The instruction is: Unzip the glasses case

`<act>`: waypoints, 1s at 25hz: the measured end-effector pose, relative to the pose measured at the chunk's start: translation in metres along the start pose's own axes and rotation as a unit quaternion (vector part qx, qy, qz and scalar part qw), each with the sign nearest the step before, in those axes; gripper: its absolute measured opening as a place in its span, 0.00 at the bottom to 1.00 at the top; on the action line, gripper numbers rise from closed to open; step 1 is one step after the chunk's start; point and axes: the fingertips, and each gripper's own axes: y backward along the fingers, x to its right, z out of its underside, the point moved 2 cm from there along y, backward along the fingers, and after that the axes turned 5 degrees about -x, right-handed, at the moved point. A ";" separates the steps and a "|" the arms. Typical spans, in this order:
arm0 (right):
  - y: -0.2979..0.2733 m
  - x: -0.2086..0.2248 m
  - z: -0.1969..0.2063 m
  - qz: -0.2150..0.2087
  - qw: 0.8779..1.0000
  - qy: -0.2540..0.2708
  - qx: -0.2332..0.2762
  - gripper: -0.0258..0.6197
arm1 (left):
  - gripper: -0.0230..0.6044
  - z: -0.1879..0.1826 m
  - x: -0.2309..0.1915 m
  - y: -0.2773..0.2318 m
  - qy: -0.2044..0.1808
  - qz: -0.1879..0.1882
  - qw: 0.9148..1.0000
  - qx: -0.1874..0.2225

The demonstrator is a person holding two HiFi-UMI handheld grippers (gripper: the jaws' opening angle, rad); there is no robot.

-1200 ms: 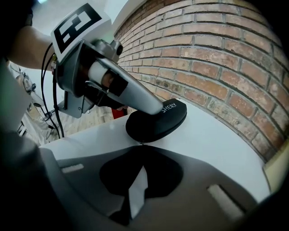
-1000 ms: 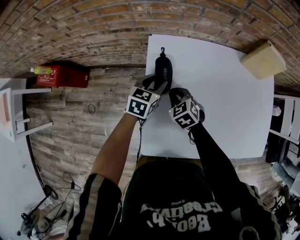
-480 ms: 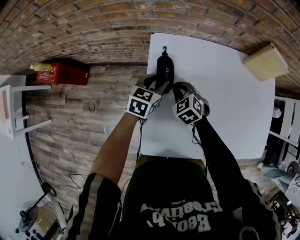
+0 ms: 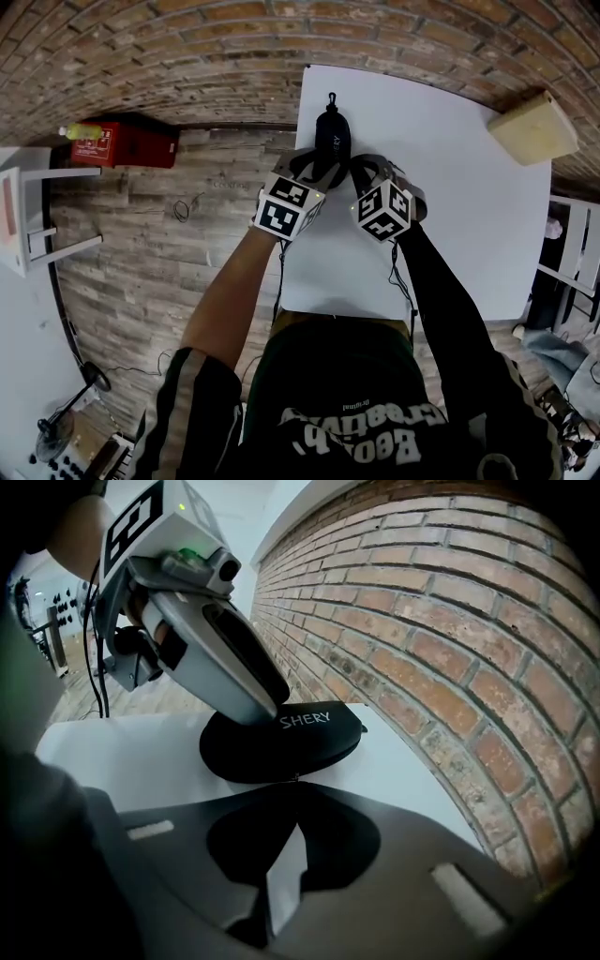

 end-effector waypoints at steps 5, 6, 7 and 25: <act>-0.003 0.006 -0.002 0.005 1.000 0.017 -0.002 0.06 | 0.32 0.001 0.000 -0.001 -0.001 0.000 1.000 0.002; -0.004 0.008 -0.002 0.006 1.000 0.019 -0.003 0.06 | 0.32 0.001 0.000 -0.001 0.000 0.000 1.000 0.002; -0.005 0.009 -0.003 0.007 1.000 0.020 -0.004 0.06 | 0.32 0.001 0.000 -0.001 0.000 0.000 1.000 0.002; -0.016 0.031 -0.009 -0.001 1.000 0.019 -0.003 0.06 | 0.32 -0.002 -0.002 0.002 0.019 0.022 1.000 -0.002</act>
